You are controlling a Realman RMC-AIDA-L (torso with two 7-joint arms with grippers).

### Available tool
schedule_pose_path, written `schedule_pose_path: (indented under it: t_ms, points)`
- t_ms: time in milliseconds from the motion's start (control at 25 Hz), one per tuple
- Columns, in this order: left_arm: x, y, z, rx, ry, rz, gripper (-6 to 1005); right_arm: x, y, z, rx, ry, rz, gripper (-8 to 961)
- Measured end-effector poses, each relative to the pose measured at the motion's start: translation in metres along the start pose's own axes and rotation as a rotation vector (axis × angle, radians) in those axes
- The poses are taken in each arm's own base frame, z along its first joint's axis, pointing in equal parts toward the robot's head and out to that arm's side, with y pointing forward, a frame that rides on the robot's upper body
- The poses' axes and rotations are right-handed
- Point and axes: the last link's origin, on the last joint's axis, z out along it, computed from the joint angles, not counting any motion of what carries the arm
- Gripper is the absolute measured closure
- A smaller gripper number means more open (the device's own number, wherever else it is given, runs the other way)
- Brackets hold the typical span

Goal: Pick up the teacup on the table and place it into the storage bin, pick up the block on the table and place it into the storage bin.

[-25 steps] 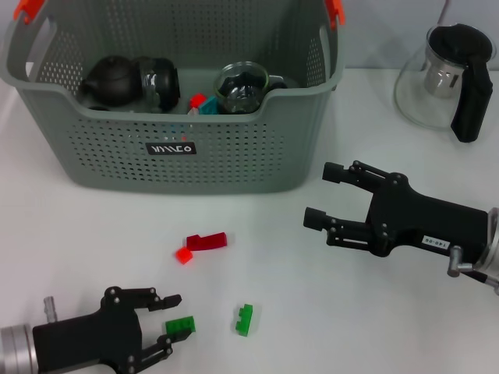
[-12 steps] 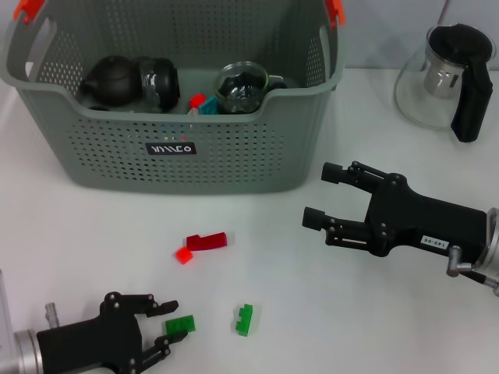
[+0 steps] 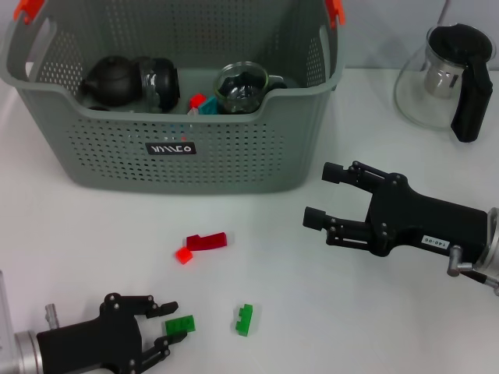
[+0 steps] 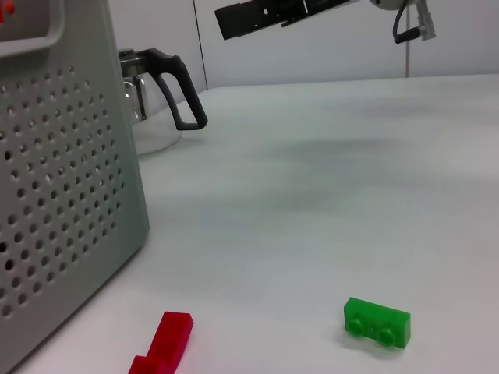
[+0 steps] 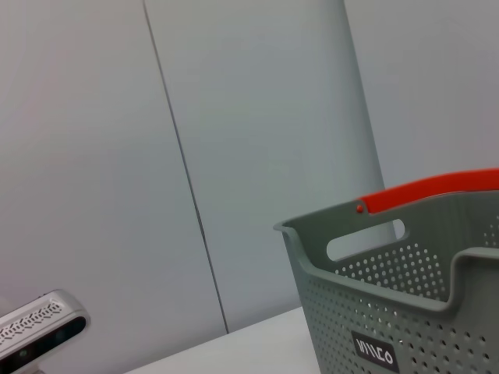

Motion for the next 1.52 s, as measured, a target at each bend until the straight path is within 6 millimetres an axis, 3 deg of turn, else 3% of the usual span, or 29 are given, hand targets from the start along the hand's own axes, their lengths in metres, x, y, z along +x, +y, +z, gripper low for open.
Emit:
schedule_pose_path:
  t_ms: [1160, 1320, 1520]
  points:
    - [0.004, -0.004, -0.005, 0.037, 0.034, -0.01, 802, 0.0, 0.001, -0.001, -0.007, -0.004, 0.01, 43]
    - [0.018, -0.009, -0.02, 0.037, 0.136, -0.023, 812, 0.0, 0.001, -0.001, -0.005, -0.004, 0.011, 43]
    - [0.061, -0.03, -0.051, 0.008, 0.396, -0.01, 804, -0.001, 0.001, -0.001, -0.006, -0.005, 0.01, 44]
